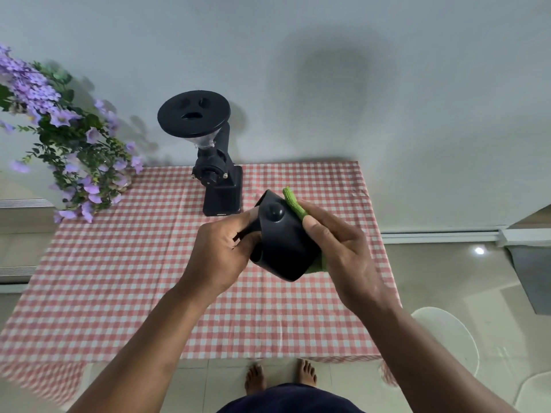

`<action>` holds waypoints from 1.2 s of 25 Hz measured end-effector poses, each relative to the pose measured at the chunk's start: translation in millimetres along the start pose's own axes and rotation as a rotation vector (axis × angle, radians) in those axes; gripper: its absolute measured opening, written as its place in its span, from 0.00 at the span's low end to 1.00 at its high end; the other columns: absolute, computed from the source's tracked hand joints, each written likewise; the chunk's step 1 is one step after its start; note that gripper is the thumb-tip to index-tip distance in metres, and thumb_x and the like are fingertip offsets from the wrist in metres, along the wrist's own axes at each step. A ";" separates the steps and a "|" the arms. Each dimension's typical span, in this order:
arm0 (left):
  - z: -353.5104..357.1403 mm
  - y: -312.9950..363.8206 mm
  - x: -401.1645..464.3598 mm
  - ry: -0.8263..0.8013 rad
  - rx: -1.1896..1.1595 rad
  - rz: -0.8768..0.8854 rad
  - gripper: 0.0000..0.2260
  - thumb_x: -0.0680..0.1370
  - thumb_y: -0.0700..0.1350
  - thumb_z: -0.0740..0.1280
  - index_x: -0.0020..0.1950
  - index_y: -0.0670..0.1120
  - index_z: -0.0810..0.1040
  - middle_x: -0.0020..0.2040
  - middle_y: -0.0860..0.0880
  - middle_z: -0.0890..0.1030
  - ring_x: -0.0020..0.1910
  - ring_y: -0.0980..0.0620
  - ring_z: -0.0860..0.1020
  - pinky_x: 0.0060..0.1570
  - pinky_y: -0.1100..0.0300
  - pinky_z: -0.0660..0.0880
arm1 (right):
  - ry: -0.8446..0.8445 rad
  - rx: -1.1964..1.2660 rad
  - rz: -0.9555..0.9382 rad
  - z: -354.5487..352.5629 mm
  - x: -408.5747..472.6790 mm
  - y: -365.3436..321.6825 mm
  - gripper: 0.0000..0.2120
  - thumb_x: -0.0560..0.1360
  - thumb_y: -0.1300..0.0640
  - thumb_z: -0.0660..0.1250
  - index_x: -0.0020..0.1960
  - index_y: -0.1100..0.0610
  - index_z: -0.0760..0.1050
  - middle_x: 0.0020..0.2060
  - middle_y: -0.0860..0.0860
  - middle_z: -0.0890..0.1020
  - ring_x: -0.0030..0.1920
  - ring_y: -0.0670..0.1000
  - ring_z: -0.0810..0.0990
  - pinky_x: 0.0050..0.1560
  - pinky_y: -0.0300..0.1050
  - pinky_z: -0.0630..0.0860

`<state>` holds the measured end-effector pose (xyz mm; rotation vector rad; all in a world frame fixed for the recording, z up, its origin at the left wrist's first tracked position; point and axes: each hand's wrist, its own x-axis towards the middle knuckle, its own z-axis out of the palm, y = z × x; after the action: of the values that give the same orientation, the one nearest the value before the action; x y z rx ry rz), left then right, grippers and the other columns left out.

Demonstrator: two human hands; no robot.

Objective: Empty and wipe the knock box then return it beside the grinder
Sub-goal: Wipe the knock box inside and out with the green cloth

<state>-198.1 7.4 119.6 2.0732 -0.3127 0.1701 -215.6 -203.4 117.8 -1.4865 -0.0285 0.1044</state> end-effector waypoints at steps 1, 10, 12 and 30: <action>-0.6 -2.4 1.0 0.016 0.034 -0.006 0.19 0.81 0.35 0.71 0.66 0.55 0.84 0.53 0.59 0.88 0.54 0.59 0.86 0.53 0.63 0.82 | 0.019 -0.059 -0.069 4.0 -3.7 4.6 0.15 0.85 0.56 0.66 0.71 0.52 0.81 0.70 0.48 0.82 0.71 0.50 0.80 0.63 0.60 0.84; 0.3 6.7 3.5 0.061 -0.056 -0.090 0.17 0.82 0.38 0.71 0.66 0.57 0.83 0.47 0.56 0.90 0.45 0.59 0.87 0.43 0.63 0.84 | 0.090 -0.369 -0.346 4.1 -8.7 21.4 0.18 0.82 0.58 0.68 0.71 0.54 0.80 0.76 0.49 0.76 0.80 0.47 0.71 0.75 0.58 0.76; -0.7 11.2 5.1 -0.026 -0.260 -0.202 0.17 0.84 0.37 0.67 0.65 0.56 0.84 0.50 0.54 0.90 0.50 0.53 0.89 0.46 0.55 0.86 | 0.123 -0.463 -0.410 2.4 -9.5 20.7 0.17 0.82 0.59 0.69 0.69 0.54 0.82 0.75 0.50 0.77 0.80 0.49 0.70 0.76 0.58 0.75; 12.8 38.6 17.0 0.064 -0.547 -0.595 0.12 0.80 0.41 0.73 0.63 0.47 0.86 0.45 0.45 0.89 0.37 0.49 0.84 0.33 0.57 0.78 | 0.124 -0.813 -0.693 -3.5 7.2 -3.8 0.17 0.85 0.60 0.65 0.73 0.55 0.79 0.75 0.57 0.77 0.80 0.60 0.71 0.74 0.64 0.73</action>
<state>-193.1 -24.6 149.6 1.5316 0.2795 -0.1923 -208.0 -206.5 121.0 -2.2005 -0.5330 -0.6290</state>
